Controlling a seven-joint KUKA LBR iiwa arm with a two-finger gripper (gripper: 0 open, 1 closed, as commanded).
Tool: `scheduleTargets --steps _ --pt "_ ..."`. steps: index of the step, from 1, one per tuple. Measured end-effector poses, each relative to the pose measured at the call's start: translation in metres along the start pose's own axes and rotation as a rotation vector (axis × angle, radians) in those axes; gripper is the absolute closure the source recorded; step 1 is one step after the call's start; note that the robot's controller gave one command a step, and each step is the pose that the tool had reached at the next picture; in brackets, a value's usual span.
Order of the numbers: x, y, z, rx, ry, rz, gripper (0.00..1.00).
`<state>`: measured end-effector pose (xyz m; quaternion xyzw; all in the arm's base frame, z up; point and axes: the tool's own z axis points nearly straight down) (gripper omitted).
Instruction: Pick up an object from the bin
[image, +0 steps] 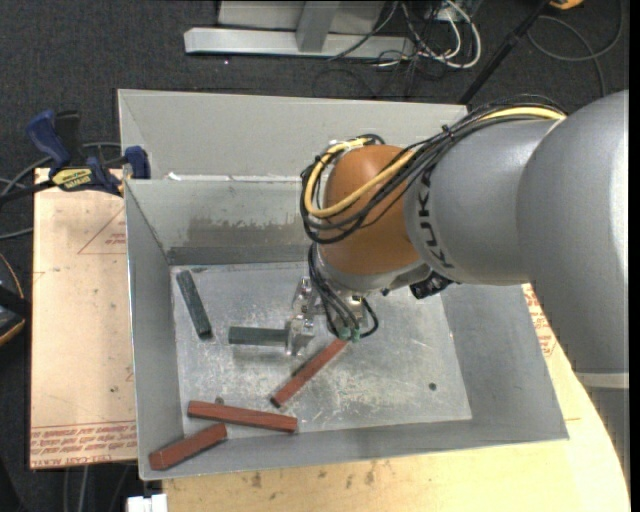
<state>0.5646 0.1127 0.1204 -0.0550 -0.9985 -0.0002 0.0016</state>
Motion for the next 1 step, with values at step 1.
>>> scheduleTargets --steps 1 --pt "0.0138 0.0177 -0.1409 -0.001 -0.006 -0.039 1.0"
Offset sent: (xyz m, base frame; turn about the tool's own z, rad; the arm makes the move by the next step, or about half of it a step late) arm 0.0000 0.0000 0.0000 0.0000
